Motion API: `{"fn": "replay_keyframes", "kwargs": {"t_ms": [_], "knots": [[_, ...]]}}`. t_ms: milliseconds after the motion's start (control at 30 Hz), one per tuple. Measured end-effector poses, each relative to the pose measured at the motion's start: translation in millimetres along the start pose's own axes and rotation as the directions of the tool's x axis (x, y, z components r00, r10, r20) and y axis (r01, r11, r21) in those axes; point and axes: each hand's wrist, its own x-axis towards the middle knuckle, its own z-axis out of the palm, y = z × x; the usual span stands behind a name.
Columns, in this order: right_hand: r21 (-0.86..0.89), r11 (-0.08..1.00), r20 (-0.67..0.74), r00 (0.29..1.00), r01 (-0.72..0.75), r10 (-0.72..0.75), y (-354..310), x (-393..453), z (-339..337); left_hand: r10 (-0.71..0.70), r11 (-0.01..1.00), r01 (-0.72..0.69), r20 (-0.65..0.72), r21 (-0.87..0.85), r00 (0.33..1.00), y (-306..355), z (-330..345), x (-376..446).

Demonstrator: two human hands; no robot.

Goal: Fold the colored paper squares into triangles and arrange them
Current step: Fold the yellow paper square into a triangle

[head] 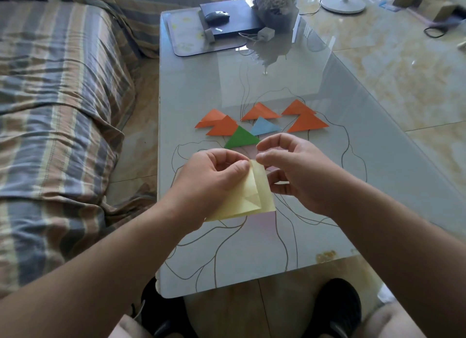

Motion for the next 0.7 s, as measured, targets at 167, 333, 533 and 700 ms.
{"fn": "replay_keyframes", "kwargs": {"t_ms": [167, 333, 533, 700], "knots": [[-0.008, 1.0, 0.048, 0.999, -0.009, 0.009, 2, -1, -2, 0.003, 1.0, -0.004, 0.079, 0.005, 0.997, 6, 0, -3], [0.057, 0.998, 0.099, 0.995, 0.005, -0.01, 3, -2, -2, 0.036, 0.999, -0.034, 0.167, -0.013, 0.985, 9, -5, -4], [0.038, 0.996, 0.044, 0.995, 0.083, -0.085, 0, 0, -6, 0.183, 0.949, -0.221, 0.179, 0.225, 0.967, 3, -12, -1], [0.093, 0.99, -0.037, 0.994, 0.102, -0.099, -9, 1, -20, 0.249, 0.932, -0.279, 0.15, 0.233, 0.957, 2, -21, 6]]}}
